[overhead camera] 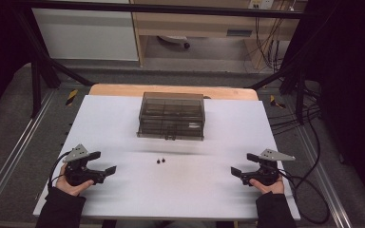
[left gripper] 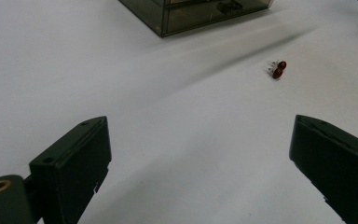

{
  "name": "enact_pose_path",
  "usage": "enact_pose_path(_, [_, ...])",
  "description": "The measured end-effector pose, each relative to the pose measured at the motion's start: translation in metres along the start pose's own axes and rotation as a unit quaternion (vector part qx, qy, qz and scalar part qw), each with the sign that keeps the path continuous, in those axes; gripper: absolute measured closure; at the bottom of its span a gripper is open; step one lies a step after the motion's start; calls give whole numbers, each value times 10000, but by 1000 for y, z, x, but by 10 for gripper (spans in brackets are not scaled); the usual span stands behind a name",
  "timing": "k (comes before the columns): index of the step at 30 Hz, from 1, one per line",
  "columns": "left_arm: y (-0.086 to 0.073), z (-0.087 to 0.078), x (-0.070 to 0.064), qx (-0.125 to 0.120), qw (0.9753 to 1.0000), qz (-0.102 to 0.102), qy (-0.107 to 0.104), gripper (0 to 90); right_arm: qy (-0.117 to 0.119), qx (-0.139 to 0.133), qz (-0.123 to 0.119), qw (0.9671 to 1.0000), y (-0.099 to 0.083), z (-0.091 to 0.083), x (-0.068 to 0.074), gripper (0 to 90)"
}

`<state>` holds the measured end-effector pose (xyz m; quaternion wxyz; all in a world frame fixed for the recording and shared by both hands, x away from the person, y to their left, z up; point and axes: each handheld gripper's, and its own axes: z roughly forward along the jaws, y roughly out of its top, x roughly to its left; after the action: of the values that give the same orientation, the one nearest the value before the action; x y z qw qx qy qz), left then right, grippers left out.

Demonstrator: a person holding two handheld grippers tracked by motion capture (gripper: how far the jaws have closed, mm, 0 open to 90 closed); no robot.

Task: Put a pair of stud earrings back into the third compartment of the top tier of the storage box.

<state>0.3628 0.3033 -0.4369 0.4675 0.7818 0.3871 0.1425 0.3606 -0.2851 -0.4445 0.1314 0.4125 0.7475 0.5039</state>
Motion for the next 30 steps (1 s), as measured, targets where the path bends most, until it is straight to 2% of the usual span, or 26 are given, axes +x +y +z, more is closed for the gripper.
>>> enact_pose_path(30, [7,7,-6,102,9999,104,43,53,29,60,-7,10000,0,0,0,12])
